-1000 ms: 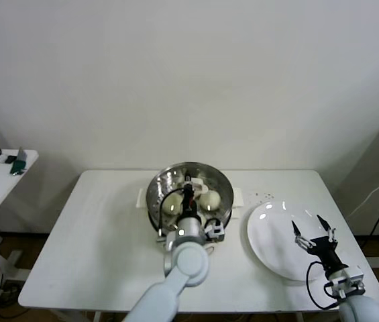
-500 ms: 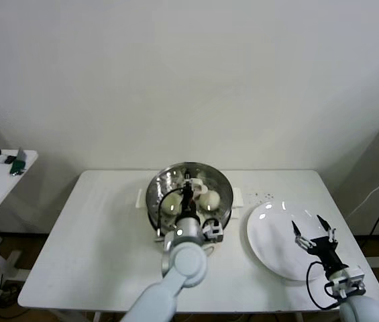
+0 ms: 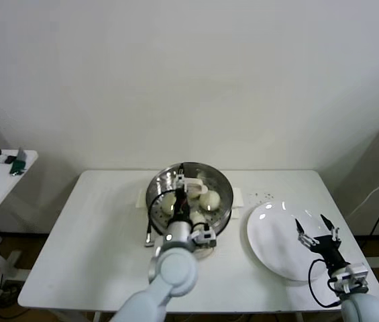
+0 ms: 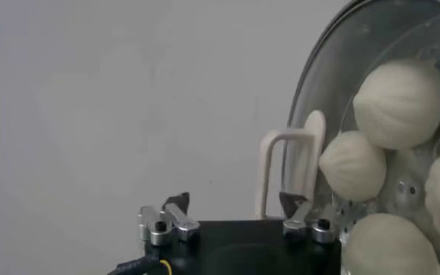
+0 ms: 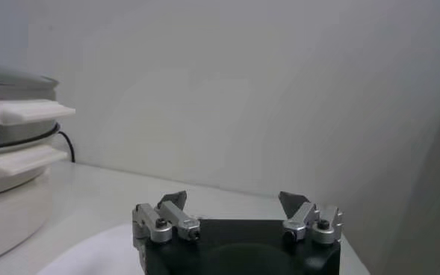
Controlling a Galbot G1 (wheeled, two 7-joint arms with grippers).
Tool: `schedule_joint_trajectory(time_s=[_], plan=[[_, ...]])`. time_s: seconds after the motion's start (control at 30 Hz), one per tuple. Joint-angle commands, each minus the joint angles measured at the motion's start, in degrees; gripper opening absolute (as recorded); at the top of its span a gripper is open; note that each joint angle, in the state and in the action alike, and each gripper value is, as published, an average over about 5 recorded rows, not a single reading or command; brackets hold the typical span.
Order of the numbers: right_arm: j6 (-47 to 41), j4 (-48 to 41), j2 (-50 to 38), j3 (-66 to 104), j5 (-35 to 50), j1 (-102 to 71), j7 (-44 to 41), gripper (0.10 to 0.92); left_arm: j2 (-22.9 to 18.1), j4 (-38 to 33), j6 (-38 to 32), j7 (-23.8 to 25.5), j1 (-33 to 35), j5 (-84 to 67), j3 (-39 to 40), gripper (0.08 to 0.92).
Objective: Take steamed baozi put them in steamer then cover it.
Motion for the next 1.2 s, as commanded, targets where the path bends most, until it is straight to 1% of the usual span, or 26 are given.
schedule_joint_trajectory(time_s=[0.03, 0.13, 0.3, 0.37, 0.43, 0.53, 0.6, 0.67, 0.7, 0.73, 0.77, 0.87, 0.97, 1.07, 1.2], plan=[[-1.7, 0.1, 0.1, 0.0, 1.1, 0.2, 0.6, 0.823, 5.7, -10.5, -1.1, -1.3, 5.5, -6.8, -1.6, 0.79], [-2.0, 0.2, 0.2, -0.2, 0.8, 0.4, 0.7, 0.823, 7.1, -12.9, -2.1, -2.6, 6.8, -8.7, -2.9, 0.818], [-2.2, 0.0, 0.4, -0.3, -0.1, 0.8, 0.7, 0.823, 9.1, -16.4, -6.0, -5.6, 10.9, -12.8, -7.1, 0.822], [-2.2, -0.2, 0.4, -0.4, -0.4, 0.9, 0.7, 0.823, 10.3, -18.2, -7.5, -6.5, 13.0, -16.4, -9.2, 0.823], [-2.1, -0.2, 0.4, -0.4, -0.7, 0.9, 0.6, 0.823, 11.7, -19.6, -9.6, -8.5, 14.7, -21.6, -11.6, 0.823], [-2.0, 0.0, 0.4, -0.4, -0.9, 0.7, 0.5, 0.823, 13.6, -20.6, -13.4, -15.4, 17.0, -33.2, -16.8, 0.823], [-1.8, 0.3, 0.5, -0.3, -0.9, 0.2, 0.5, 0.823, 14.3, -19.8, -17.2, -22.8, 18.8, -43.0, -22.2, 0.823], [-1.3, 0.7, 0.5, -0.2, -0.7, -0.4, 0.4, 0.823, 14.2, -18.0, -23.9, -29.5, 20.8, -51.5, -28.7, 0.823], [-1.1, 0.8, 0.5, -0.2, -0.7, -0.8, 0.3, 0.823, 13.9, -16.8, -27.3, -32.0, 21.9, -55.3, -31.8, 0.823], [-0.9, 1.0, 0.6, -0.1, -0.6, -1.2, 0.3, 0.823, 13.5, -15.7, -30.7, -33.1, 23.0, -58.6, -34.7, 0.823], [-0.7, 1.2, 0.6, 0.0, -0.6, -1.6, 0.2, 0.823, 13.1, -14.7, -34.1, -33.6, 24.3, -62.4, -37.4, 0.823], [-0.2, 2.0, 0.8, 0.2, -0.4, -2.8, -0.2, 0.823, 11.4, -11.2, -41.0, -32.4, 27.6, -71.8, -43.1, 0.823], [0.1, 2.8, 1.3, 0.4, -0.2, -3.8, -0.6, 0.823, 9.3, -6.5, -45.6, -30.4, 29.8, -78.6, -46.3, 0.823], [0.6, 3.8, 1.7, 0.4, 0.0, -4.8, -1.0, 0.823, 7.6, -2.2, -47.8, -28.8, 31.2, -83.5, -47.7, 0.823], [1.1, 5.2, 2.7, 0.5, 0.8, -5.8, -1.3, 0.823, 5.9, 1.8, -48.9, -26.8, 31.8, -88.7, -48.4, 0.823]])
